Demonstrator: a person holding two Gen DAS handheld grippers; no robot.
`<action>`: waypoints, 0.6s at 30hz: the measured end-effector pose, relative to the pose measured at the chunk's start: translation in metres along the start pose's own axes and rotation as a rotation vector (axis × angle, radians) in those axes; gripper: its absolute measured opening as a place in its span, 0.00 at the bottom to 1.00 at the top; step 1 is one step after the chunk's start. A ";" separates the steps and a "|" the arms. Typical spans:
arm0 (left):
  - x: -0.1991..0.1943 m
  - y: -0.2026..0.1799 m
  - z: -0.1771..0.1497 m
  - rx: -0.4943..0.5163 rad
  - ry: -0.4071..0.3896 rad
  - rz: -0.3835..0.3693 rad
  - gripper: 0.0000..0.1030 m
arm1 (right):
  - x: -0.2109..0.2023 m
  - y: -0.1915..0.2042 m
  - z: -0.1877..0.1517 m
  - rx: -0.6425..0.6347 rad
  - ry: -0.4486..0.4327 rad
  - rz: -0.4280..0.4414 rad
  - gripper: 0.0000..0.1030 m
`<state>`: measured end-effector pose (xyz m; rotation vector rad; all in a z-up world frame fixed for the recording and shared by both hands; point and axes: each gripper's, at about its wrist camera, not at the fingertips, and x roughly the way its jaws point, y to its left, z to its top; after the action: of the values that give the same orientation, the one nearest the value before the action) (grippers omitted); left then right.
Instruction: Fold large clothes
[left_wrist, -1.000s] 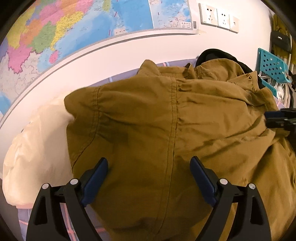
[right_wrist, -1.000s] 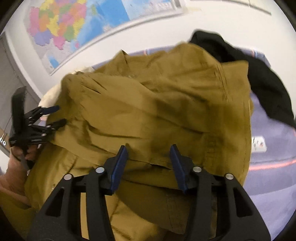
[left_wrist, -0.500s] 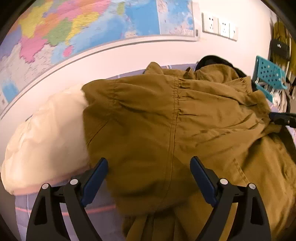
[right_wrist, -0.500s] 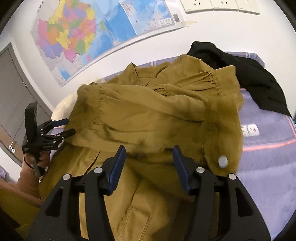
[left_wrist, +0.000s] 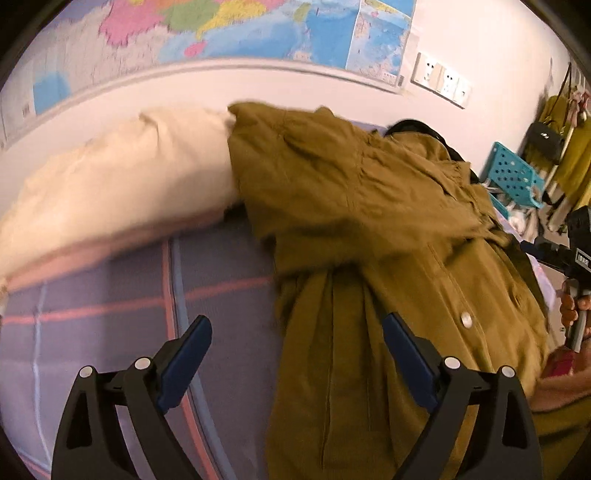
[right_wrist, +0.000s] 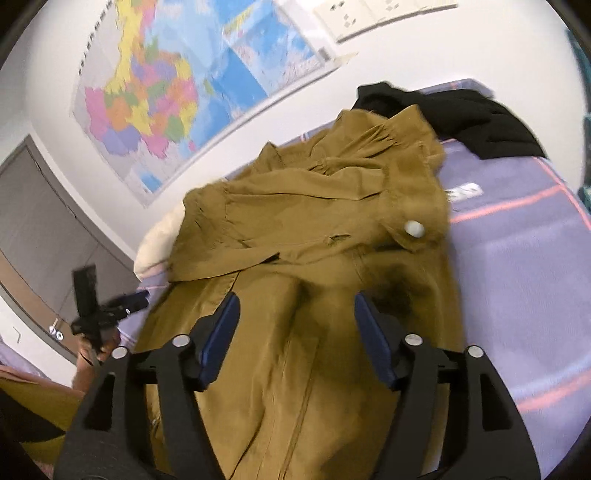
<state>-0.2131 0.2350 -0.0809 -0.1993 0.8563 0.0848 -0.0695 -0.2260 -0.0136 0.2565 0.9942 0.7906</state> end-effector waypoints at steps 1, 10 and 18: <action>0.001 0.001 -0.005 0.001 0.014 -0.008 0.88 | -0.010 -0.001 -0.006 0.007 -0.014 -0.012 0.70; 0.006 -0.001 -0.042 -0.010 0.097 -0.104 0.89 | -0.066 -0.028 -0.062 0.122 -0.028 -0.087 0.77; -0.003 -0.005 -0.052 -0.028 0.130 -0.253 0.90 | -0.049 -0.020 -0.089 0.108 0.032 -0.048 0.78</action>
<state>-0.2528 0.2194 -0.1105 -0.3406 0.9534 -0.1542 -0.1481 -0.2875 -0.0400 0.3130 1.0715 0.7001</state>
